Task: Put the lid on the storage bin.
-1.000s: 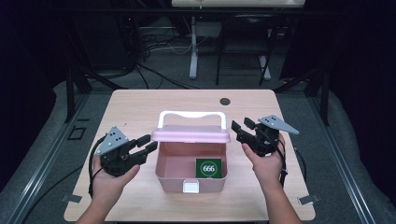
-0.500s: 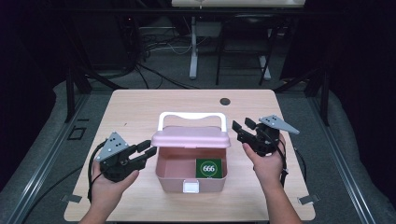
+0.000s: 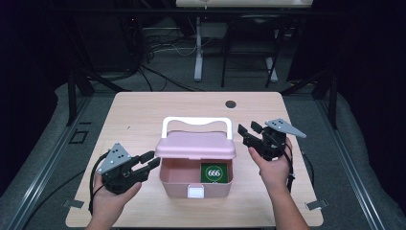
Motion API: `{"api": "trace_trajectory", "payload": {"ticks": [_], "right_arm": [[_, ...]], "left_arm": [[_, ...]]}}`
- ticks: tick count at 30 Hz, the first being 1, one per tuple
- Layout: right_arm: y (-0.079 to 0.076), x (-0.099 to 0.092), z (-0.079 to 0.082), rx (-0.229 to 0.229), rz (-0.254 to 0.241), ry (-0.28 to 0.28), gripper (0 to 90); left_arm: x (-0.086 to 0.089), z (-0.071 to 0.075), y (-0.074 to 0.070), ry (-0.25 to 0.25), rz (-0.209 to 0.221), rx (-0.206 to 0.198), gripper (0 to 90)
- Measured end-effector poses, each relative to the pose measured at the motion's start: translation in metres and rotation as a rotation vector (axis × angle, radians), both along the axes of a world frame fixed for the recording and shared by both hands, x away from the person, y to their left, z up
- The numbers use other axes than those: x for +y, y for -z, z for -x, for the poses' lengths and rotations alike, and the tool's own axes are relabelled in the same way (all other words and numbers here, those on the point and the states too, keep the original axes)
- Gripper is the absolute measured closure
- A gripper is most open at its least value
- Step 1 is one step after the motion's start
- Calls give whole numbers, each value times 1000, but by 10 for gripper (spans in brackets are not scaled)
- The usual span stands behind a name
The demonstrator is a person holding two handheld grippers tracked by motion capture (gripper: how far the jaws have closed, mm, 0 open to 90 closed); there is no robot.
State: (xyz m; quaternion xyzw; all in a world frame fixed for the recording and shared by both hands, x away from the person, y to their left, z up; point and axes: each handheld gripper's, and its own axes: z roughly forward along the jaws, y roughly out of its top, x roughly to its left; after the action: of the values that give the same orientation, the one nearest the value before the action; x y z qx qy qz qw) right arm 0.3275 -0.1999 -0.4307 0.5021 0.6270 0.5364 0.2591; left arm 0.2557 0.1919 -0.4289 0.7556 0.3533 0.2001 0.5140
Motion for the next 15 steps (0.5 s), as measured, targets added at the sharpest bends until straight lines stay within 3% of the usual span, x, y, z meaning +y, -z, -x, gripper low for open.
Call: {"api": "trace_trajectory", "payload": {"ticks": [15], "right_arm": [[2, 0, -1, 5, 3, 1, 467]], "left_arm": [[2, 8, 15, 7, -3, 22, 671]]}}
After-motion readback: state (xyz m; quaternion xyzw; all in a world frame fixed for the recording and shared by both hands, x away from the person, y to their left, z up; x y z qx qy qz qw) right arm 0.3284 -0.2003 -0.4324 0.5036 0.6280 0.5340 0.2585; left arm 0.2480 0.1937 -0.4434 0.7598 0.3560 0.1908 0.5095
